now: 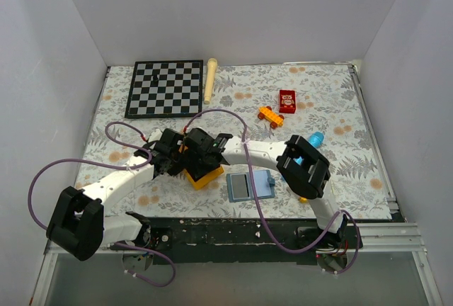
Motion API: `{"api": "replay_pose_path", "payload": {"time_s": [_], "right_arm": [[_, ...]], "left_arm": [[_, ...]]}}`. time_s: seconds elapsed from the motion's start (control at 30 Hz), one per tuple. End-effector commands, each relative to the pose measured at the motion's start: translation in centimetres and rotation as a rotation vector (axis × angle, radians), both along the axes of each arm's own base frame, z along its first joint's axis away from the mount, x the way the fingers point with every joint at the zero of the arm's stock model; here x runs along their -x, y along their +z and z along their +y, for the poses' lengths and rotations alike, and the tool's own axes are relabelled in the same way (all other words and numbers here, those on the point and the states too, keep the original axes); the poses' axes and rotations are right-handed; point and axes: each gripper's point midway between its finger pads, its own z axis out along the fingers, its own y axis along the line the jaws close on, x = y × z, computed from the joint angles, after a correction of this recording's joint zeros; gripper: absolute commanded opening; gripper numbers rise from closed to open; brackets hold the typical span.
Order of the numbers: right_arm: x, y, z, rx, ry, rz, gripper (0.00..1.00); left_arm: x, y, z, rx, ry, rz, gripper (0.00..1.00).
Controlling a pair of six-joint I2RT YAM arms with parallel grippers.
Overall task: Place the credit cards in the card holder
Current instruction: Pick up the credit card from the storage box.
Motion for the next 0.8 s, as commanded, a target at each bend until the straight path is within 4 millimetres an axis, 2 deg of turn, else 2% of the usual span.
{"api": "replay_pose_path", "payload": {"time_s": [0.0, 0.23, 0.4, 0.6, 0.77], "right_arm": [[0.6, -2.2, 0.0, -0.026, -0.066, 0.077, 0.56], [0.4, -3.6, -0.2, -0.068, -0.177, 0.143, 0.52], [0.5, -4.2, 0.2, -0.098, -0.188, 0.168, 0.31], [-0.4, -2.6, 0.1, -0.144, -0.184, 0.105, 0.15], [-0.9, -1.1, 0.3, -0.206, -0.182, 0.070, 0.06]], "left_arm": [[-0.6, 1.3, -1.2, 0.020, -0.005, -0.039, 0.00], [-0.5, 1.2, -1.3, 0.033, -0.008, -0.038, 0.00], [-0.3, 1.0, -1.3, 0.031, -0.010, -0.031, 0.00], [-0.2, 0.8, -1.3, 0.031, -0.012, -0.026, 0.00], [-0.2, 0.6, -1.4, 0.032, -0.014, -0.019, 0.00]]}}
